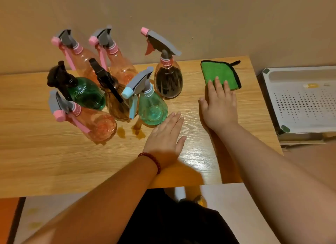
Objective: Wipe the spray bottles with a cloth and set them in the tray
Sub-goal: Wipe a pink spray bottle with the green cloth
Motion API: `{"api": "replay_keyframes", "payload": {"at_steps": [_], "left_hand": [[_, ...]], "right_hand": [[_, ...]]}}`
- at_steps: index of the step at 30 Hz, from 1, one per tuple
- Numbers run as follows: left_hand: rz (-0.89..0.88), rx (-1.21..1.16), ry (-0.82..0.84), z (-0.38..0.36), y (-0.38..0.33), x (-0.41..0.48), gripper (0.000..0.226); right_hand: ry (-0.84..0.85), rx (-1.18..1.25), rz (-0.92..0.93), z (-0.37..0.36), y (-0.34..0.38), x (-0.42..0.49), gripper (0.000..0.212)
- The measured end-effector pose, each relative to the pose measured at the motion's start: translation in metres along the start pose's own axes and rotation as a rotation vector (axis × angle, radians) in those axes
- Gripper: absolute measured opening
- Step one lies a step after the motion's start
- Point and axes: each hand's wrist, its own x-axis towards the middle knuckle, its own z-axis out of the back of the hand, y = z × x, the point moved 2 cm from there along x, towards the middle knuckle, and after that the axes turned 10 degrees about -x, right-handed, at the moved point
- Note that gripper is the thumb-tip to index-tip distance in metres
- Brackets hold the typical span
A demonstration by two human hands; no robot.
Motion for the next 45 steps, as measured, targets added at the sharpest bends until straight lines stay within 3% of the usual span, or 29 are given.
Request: {"api": "replay_keyframes", "payload": {"at_steps": [12,24,38,45], "left_hand": [[-0.071,0.057,-0.051,-0.006,0.006,-0.004,0.056],[-0.096,0.118,-0.104,-0.006,0.011,-0.016,0.053],[-0.046,0.13,-0.102,0.017,0.051,-0.102,0.051],[-0.082,0.151,-0.149,0.029,0.067,-0.124,0.05]], "right_hand": [[-0.127,-0.077,-0.033,-0.019,0.005,-0.026,0.05],[-0.118,-0.125,-0.017,-0.03,0.024,-0.073,0.053],[-0.161,-0.06,-0.008,-0.045,0.065,-0.162,0.05],[-0.257,-0.052,0.08,-0.04,0.089,-0.187,0.037]]}}
